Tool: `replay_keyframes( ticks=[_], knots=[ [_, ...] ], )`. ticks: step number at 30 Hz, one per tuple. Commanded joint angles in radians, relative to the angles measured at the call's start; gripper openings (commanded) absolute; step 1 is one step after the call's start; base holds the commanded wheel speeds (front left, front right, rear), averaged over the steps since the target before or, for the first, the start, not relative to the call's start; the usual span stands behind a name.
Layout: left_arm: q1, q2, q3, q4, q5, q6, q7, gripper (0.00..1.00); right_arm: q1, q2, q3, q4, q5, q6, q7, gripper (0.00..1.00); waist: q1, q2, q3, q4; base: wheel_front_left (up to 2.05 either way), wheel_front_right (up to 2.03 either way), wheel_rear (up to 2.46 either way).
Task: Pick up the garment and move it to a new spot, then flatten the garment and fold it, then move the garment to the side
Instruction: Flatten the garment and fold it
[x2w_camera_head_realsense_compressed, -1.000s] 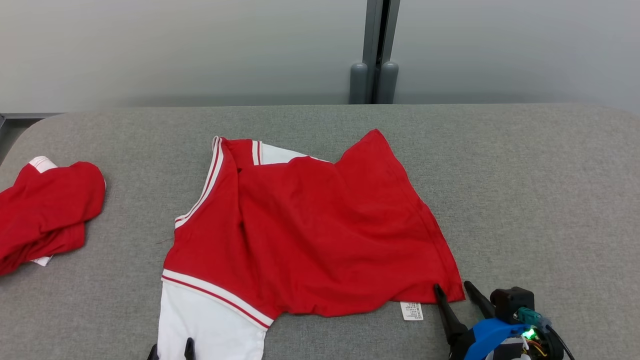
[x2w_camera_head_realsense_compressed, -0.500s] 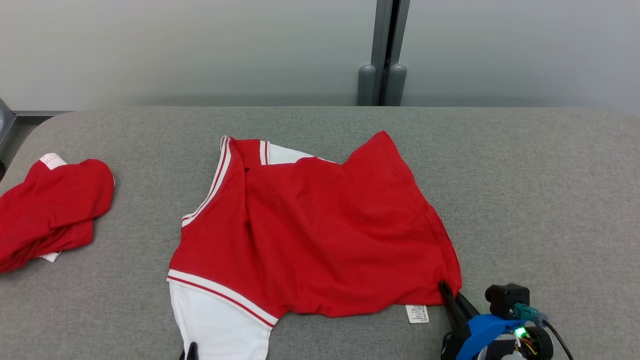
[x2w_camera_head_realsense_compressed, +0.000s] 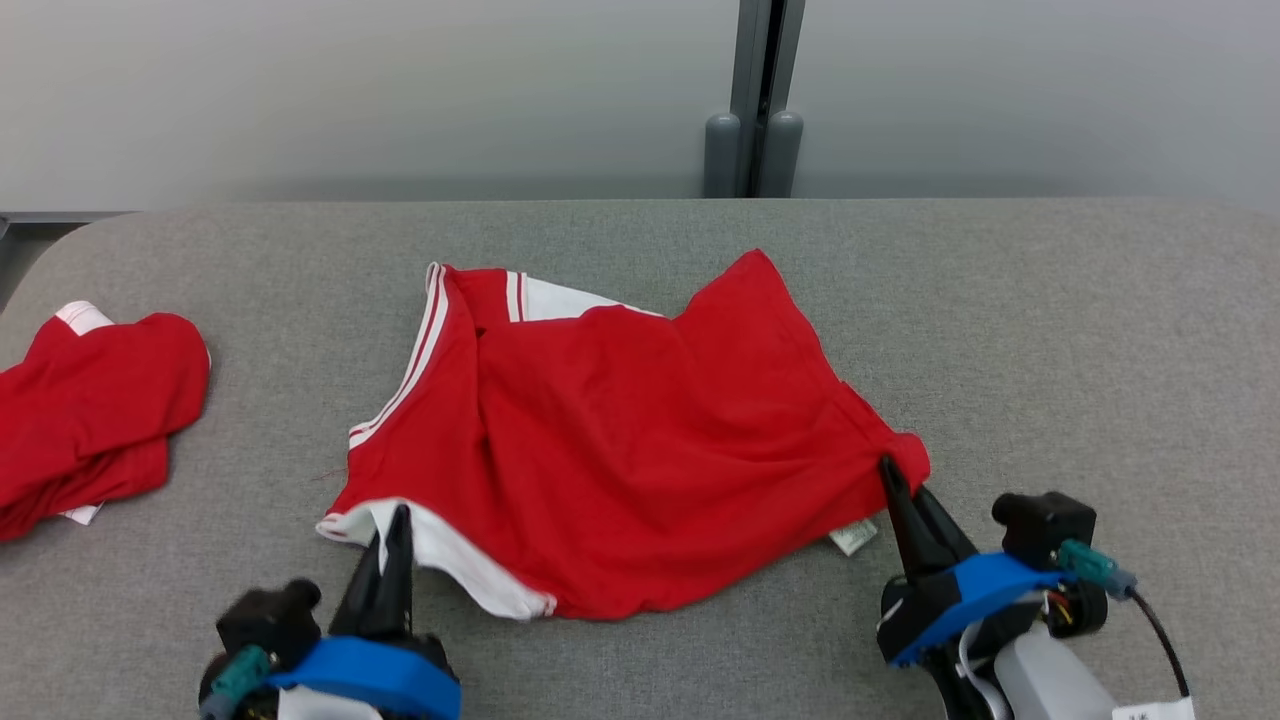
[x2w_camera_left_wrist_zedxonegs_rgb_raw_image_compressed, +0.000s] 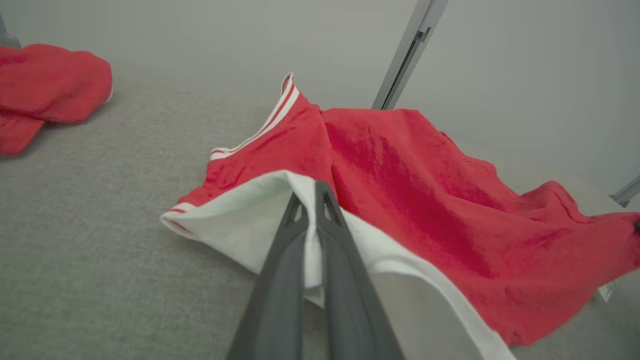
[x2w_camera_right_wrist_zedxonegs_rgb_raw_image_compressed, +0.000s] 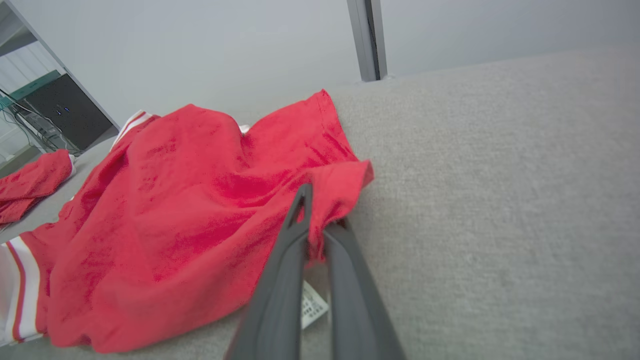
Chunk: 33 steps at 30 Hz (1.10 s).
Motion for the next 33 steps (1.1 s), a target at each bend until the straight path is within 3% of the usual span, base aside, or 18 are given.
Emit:
replay_keyframes(
  ticks=[1,8,17,23,33],
  knots=[
    [-0.060,0.018,0.000,-0.030,-0.016,-0.001,-0.001,0.00,-0.046,-0.008,0.007,-0.036,0.022,0.000,-0.001,0.00,-0.0001,-0.0001,0.009,0.000,0.00,0.00,0.00],
    [-0.347,0.083,-0.016,-0.036,-0.103,-0.001,0.001,0.00,-0.238,-0.069,0.101,-0.089,0.085,0.000,-0.001,0.00,-0.0001,-0.0001,0.074,-0.026,0.00,0.00,0.00],
    [-0.874,0.180,-0.072,0.065,-0.173,-0.002,0.051,0.00,-0.708,-0.142,0.182,0.006,0.191,0.000,0.002,0.00,-0.0001,-0.0001,0.243,-0.080,0.00,0.00,0.00],
    [-1.222,0.171,-0.103,0.171,-0.224,-0.002,0.064,0.00,-1.025,-0.164,0.200,0.118,0.290,0.000,0.025,0.00,-0.0001,-0.0001,0.329,-0.101,0.00,0.00,0.00],
    [-1.621,0.127,-0.161,0.346,-0.283,-0.002,0.043,0.00,-1.366,-0.224,0.235,0.277,0.329,0.000,0.029,0.00,-0.0001,-0.0001,0.381,-0.116,0.00,0.00,0.00]
  ],
)
